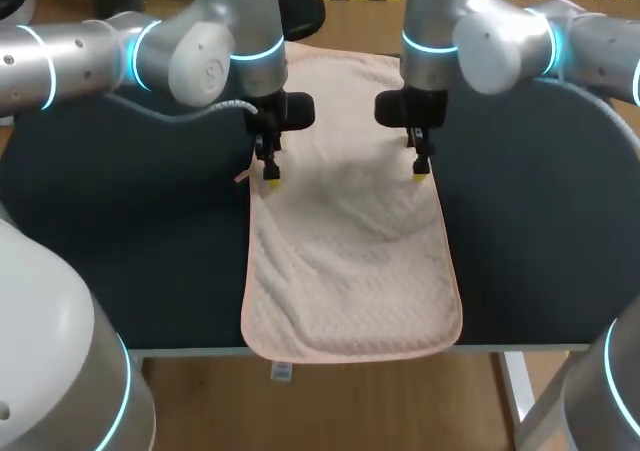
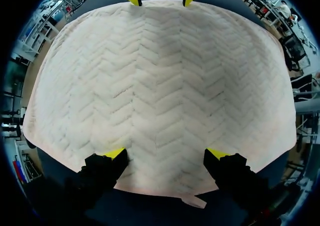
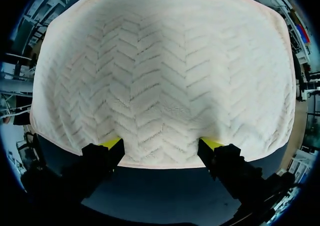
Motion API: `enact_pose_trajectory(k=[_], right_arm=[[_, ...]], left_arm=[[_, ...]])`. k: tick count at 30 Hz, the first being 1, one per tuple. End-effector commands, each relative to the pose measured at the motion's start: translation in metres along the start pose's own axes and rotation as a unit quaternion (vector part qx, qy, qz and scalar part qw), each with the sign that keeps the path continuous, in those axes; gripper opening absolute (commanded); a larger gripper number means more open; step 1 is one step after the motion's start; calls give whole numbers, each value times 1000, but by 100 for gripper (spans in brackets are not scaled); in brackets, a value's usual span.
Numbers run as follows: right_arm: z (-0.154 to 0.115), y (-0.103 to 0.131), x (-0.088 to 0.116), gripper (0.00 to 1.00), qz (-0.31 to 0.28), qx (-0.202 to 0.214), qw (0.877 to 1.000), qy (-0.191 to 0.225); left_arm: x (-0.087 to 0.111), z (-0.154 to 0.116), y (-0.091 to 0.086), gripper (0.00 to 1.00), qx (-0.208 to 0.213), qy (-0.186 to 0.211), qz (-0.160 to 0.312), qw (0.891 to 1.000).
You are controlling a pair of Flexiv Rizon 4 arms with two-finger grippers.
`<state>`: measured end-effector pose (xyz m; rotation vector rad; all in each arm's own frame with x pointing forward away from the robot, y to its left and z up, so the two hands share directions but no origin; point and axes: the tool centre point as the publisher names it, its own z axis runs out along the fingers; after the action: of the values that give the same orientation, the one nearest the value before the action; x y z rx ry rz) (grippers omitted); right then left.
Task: Fold the towel
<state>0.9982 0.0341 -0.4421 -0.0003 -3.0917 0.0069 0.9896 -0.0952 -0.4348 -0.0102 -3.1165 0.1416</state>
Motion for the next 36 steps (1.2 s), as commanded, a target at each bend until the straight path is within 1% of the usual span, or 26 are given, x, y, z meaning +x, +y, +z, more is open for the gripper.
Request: enact_pose_trajectory(k=[1,10,13,14,15,16,17,18,28,33,36], right_arm=[[4,2,-6,100,0,0,1000,7],[7,-1,-6,100,11,0,1000,9],[8,-2,-5,100,15,2,1000,10],[9,-2,-4,100,16,2,1000,10],[9,-3,-3,100,17,2,1000,10],[10,-3,-3,81,18,1,1000,12],[10,-3,-2,15,19,2,1000,13],[11,-4,-2,0,19,1,1000,13],[6,-12,7,0,33,2,999,11],[-7,-16,14,0,43,1,999,9],[-17,-16,18,0,46,0,999,9]], left_arm=[[-2,10,-2,100,-5,5,13,1000],[0,18,-2,100,-9,12,18,1000],[-2,21,-2,100,-8,20,18,1000],[-2,21,-2,61,-8,20,17,1000],[-2,21,-2,46,-7,20,17,1000],[-2,21,-2,25,-6,21,15,1000],[-2,21,-2,14,-7,22,15,1000],[-2,20,-2,0,-4,23,13,1000],[3,9,0,0,7,9,3,1000],[5,-8,3,0,10,-4,-4,1000],[7,-24,3,0,10,-13,-6,1000]])
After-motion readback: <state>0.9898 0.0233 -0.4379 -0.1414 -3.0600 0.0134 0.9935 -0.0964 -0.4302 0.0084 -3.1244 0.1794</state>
